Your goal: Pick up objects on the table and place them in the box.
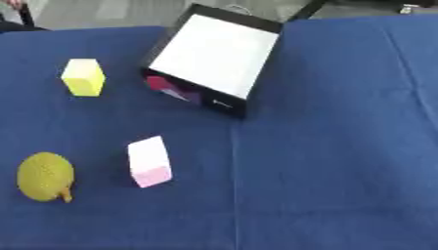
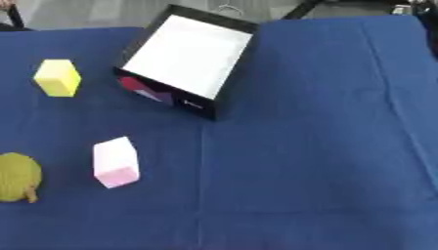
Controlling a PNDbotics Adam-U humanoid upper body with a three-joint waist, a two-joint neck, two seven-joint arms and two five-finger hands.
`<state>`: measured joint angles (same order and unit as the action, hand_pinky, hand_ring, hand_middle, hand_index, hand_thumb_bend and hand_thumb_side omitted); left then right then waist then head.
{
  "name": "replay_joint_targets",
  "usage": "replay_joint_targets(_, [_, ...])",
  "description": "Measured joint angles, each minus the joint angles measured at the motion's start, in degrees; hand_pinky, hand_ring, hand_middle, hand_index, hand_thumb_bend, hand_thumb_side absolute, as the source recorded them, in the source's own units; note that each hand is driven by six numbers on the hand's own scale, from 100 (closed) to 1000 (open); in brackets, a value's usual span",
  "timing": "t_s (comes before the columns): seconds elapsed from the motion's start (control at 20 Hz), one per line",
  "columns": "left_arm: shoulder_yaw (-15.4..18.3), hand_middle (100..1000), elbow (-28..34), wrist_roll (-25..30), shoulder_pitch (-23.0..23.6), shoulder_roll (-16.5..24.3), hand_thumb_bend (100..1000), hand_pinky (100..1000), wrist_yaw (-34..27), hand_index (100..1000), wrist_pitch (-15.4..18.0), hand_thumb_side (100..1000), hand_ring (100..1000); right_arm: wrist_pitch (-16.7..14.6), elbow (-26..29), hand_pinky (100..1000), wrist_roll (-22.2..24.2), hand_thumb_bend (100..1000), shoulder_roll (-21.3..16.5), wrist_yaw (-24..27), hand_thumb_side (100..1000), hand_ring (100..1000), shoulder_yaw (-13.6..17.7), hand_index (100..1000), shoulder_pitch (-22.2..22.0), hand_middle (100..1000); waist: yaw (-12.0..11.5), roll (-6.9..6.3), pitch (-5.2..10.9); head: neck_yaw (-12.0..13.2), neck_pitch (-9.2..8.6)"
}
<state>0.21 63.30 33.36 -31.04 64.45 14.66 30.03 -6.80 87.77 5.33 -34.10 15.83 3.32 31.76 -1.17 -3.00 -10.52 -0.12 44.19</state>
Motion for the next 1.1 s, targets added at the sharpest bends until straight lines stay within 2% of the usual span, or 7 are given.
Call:
replay_joint_targets(0.55, [0.00,847,-1.39,0.23,-2.17,-0.42,388,917,1.08,917,0.29,100,814,-0.49,0.00,1000,0.01,100,-0.47,0.00,470,1000,0.19,916,0.56,1000,0.49,0.01,-2.01,-3.02,0.00])
replay_joint_targets(0.7, [-0.02,852,-1.79,0.28,-2.52,-0.52,412,914,1.31,921,0.25,100,816,-0.67,0.00,1000,0.13,100,-0.53,0.00,470,1000,0.20,917,0.88,1000,0.70,0.01,-2.45,-3.01,0.00])
replay_joint_targets(0.8, [-0.10,855,-2.30,0.38,-3.25,-0.59,461,915,2.01,922,0.15,100,824,-0.77,0.00,1000,0.24,100,-0.53,-0.01,470,1000,0.20,917,1.04,1000,0.70,0.01,-2.67,-2.97,0.00])
replay_joint_targets(0.9, [-0.75,855,-3.32,0.59,-4.65,-1.06,453,923,3.20,922,-0.06,100,833,-0.84,-0.01,1000,0.37,100,-0.53,-0.11,470,1000,0.18,917,1.04,1000,0.70,0.01,-2.79,-2.81,0.00])
replay_joint_targets(1.0, [-1.70,863,-4.57,0.79,-6.29,-1.86,449,930,4.49,924,-0.26,132,843,-0.88,-0.03,1000,0.60,100,-0.53,-0.24,470,1000,0.13,916,1.16,1000,0.74,0.01,-2.90,-2.51,0.00])
replay_joint_targets(1.1, [-2.87,870,-5.71,1.06,-8.21,-2.91,499,930,5.68,924,-0.53,169,853,-0.83,-0.06,1000,0.85,100,-0.53,-0.34,470,1000,-0.02,917,1.51,1000,0.88,0.01,-2.95,-2.17,0.00])
